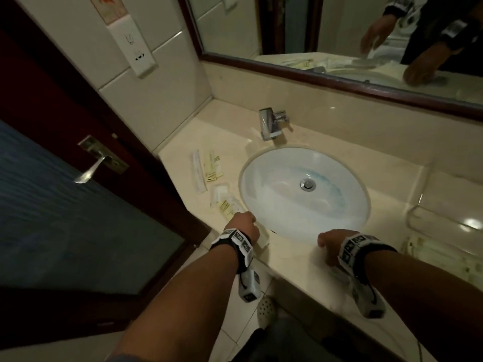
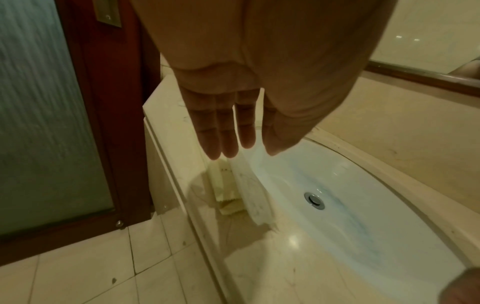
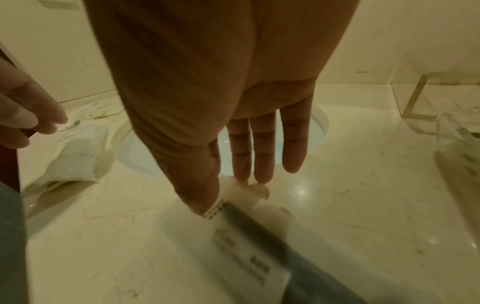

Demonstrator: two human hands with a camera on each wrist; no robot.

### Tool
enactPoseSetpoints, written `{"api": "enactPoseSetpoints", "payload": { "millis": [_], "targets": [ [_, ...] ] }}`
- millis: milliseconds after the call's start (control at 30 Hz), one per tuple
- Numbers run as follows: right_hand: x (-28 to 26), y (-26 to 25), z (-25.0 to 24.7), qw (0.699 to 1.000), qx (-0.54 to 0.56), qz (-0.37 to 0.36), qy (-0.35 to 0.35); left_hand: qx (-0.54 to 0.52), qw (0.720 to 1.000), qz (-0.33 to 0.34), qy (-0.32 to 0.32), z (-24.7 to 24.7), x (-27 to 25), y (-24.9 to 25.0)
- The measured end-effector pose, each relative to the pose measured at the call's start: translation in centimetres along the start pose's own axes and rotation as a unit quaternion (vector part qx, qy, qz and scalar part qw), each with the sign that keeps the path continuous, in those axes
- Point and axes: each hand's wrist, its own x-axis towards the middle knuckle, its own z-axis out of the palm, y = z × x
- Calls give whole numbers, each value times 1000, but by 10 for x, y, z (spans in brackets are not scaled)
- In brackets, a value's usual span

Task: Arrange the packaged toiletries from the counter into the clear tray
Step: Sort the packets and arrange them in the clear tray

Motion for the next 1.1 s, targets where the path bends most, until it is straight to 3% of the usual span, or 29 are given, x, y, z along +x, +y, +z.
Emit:
{"api": "enactPoseSetpoints", "payload": {
  "millis": [500, 600, 800, 1100],
  "targets": [
    [16, -26, -34, 998, 2, -6, 55, -25, 998, -62, -1, -15, -2, -37],
    [30, -38, -37, 999, -3, -12, 34, -24, 997, -68, 0, -19, 2, -49],
    [43, -30, -27, 996, -57, 2, -73, -12, 998, -67, -2, -28, 14, -60],
    [33, 0, -19, 997, -70, -12, -7, -21, 1000, -19, 8, -23, 35, -20]
  ]
}}
